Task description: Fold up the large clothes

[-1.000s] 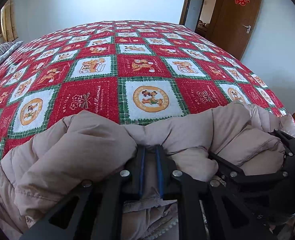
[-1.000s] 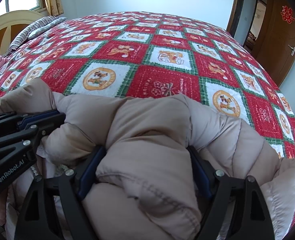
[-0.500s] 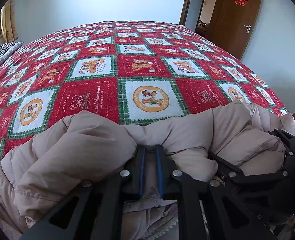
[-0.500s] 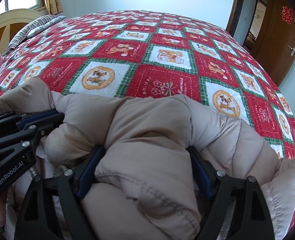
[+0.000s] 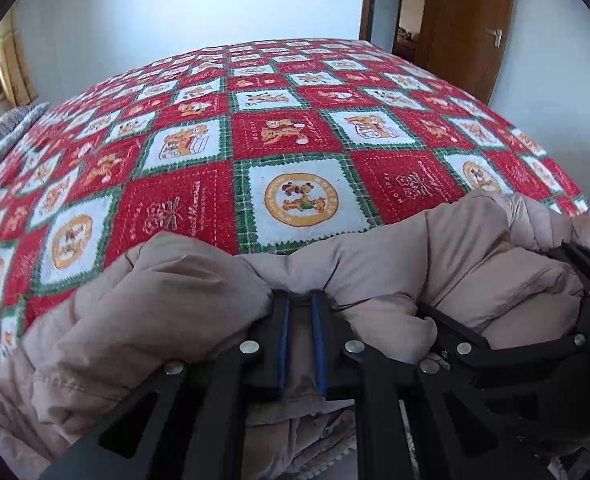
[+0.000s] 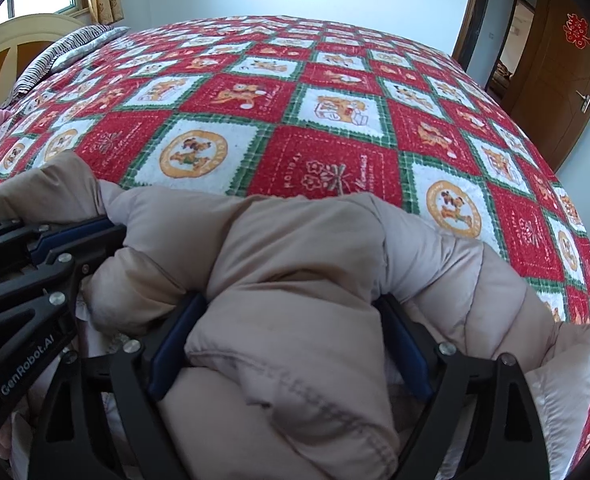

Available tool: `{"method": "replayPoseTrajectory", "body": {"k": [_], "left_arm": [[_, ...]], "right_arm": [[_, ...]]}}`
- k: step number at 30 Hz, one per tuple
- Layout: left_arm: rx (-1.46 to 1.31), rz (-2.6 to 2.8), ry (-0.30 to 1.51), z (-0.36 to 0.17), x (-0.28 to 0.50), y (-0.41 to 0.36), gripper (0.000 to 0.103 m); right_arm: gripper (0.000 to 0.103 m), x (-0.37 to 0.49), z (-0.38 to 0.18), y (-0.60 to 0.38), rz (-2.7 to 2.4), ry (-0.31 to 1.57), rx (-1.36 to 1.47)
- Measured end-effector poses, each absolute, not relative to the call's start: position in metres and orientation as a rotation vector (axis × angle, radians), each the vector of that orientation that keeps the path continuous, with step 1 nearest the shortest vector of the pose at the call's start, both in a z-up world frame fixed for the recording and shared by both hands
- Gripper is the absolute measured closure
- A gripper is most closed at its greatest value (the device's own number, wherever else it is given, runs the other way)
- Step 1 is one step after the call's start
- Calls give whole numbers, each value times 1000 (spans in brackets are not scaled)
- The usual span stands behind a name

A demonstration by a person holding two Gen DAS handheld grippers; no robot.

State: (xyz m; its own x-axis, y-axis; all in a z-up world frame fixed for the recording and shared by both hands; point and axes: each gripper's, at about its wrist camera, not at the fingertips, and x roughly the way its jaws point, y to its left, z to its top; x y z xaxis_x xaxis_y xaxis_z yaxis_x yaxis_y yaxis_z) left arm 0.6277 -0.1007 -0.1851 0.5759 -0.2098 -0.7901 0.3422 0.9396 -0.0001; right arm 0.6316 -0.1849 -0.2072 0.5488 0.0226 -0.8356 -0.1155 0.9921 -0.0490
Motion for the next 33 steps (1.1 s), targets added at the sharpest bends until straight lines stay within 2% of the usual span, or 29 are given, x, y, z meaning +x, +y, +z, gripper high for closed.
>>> {"method": "replayPoseTrajectory", "body": {"k": [3,5,7,9,10,20,30,33], "left_arm": [[162,-255,843,-151,612,-89,92],[143,-244,783,-125,590,-72,86],[151,-219,757,-110,566,-54,55],[161,-204,703,-101,528,-29,36],[181,-186,702,-102,514,-21,33],[159,-119,820,-150,348,72,33],[92,-142,845,-182,251,89,33],[56,-155,858,-188,235,94,32]], "right_arm": [[15,624,-191,-200,128,981,-54],[14,604,-170,-212,127,906,-29],[14,581,-152,-224,121,853,-18],[13,554,-142,-237,127,834,-2],[13,539,-141,-244,127,841,13],[13,369,-154,-302,51,933,83],[13,256,-183,-301,4,988,53],[13,236,-191,-310,5,997,131]]}}
